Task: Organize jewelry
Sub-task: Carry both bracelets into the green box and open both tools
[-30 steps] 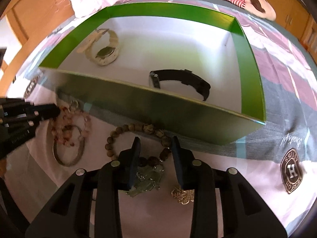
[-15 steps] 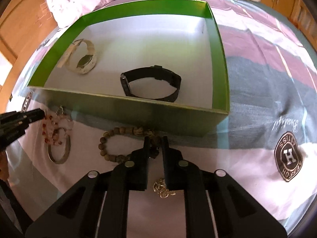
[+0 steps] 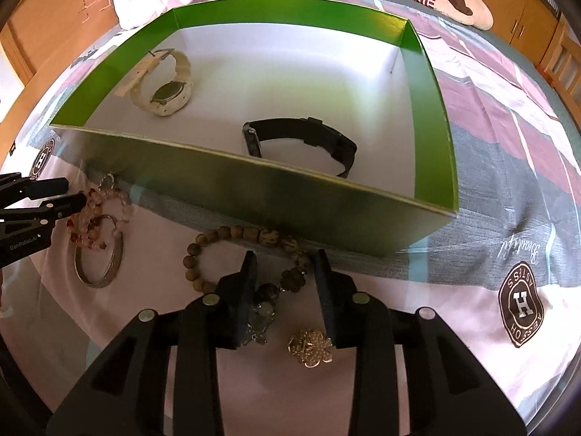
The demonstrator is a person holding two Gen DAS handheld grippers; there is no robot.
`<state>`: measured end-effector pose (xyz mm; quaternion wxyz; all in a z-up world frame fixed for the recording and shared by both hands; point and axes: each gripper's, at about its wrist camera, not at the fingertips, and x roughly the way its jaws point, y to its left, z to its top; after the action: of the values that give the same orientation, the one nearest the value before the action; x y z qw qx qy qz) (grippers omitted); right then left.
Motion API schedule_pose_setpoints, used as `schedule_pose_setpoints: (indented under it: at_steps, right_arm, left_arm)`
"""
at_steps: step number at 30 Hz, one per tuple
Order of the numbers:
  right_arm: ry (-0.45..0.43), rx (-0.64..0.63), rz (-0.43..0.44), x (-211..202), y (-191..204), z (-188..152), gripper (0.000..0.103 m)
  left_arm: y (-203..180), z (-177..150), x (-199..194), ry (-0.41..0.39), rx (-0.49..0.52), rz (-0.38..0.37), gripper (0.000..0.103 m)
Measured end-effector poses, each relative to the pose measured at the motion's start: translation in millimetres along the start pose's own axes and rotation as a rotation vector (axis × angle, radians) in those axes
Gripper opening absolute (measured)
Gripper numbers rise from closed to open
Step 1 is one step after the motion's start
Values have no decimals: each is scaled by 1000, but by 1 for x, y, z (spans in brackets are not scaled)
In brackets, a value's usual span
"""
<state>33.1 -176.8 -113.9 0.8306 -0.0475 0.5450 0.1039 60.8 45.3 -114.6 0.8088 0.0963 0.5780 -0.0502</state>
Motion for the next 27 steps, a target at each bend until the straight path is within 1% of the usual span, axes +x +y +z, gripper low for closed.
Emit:
schedule_pose_setpoints:
  at_steps: [2, 5, 6, 7, 9, 11, 13, 14, 15, 16, 17, 20, 22, 24, 26, 27]
  right_arm:
    - [-1, -7, 0, 1, 1, 0, 33]
    - [-2, -15, 1, -2, 0, -3, 33]
    - [-2, -18, 2, -2, 0, -3, 33]
    - [-2, -19, 2, -2, 0, -3, 33]
    - [-2, -22, 1, -2, 1, -3, 33]
    - [-3, -27, 2, -2, 3, -3, 33]
    - [-4, -35, 3, -2, 6, -4, 33]
    - [-6, -41, 8, -3, 7, -4, 29]
    - [-8, -45, 12, -3, 9, -5, 24]
    - [-8, -50, 23, -4, 10, -5, 11]
    - [-8, -53, 34, -5, 12, -5, 11]
    - [-35, -65, 61, -15, 16, -4, 11]
    - [-61, -63, 108, -26, 17, -2, 11]
    - [-97, -62, 163, -41, 17, -1, 11]
    - [-156, -65, 235, -59, 18, 1, 11]
    - [-187, -65, 271, -68, 17, 2, 11]
  left_arm:
    - [0, -1, -1, 3, 10, 7, 45]
    - [2, -2, -1, 8, 25, -8, 45]
    - [1, -3, -2, 10, 34, -23, 41]
    - [-2, -6, -4, 9, 44, -35, 33]
    - [-6, -8, -6, 5, 62, -51, 26]
    - [-9, -10, -6, 2, 71, -50, 23]
    - [-9, -10, -8, -1, 64, -71, 10]
    - [-10, -10, -8, -3, 64, -73, 10]
    - [-10, -10, -9, -6, 65, -75, 9]
    - [-10, -11, -11, -13, 62, -83, 7]
    - [-11, -11, -13, -20, 57, -93, 7]
    - [-11, -9, -31, -73, 35, -149, 7]
    - [-10, -8, -50, -128, 29, -208, 7]
    - [-9, -8, -71, -191, 32, -276, 7]
    - [-8, -9, -86, -247, 29, -327, 7]
    - [-6, -9, -96, -289, 24, -364, 7]
